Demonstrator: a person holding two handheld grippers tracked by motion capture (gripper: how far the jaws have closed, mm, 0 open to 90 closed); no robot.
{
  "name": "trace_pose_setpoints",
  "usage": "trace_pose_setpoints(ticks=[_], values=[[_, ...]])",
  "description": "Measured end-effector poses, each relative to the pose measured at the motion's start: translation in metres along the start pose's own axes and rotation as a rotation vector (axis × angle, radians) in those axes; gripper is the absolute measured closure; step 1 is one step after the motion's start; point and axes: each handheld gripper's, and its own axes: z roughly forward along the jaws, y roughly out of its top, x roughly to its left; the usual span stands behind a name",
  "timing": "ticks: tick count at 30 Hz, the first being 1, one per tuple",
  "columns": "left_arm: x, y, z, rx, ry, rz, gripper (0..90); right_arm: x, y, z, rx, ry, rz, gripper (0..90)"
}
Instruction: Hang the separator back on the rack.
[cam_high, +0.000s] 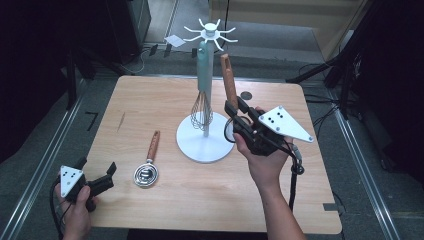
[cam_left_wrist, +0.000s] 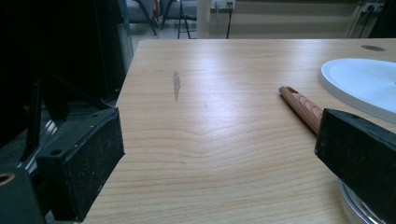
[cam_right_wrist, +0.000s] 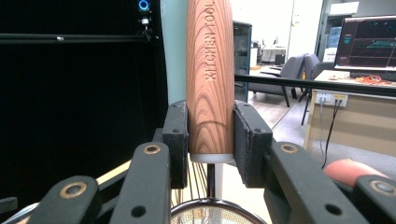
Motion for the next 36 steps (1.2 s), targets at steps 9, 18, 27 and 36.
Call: trace_pose_setpoints(ticks=[9,18,27,36], values=[[0.000,0.000,0.000,-0.001,-0.001,-0.002,1.5,0.001,0.007,0.001,-0.023,-0.009,-0.006,70.8],[0.000,0.000,0.000,-0.001,-0.001,-0.002,1.5,0.001,0.015,0.006,-0.022,-0.011,-0.012,70.8],[0.000,0.000,0.000,-0.004,-0.003,-0.003,1.5,0.002,0.015,0.014,-0.010,-0.016,-0.013,70.8],[0.000,0.000,0.000,-0.005,-0.003,-0.006,1.5,0.002,0.013,0.020,0.001,-0.022,-0.009,70.8]])
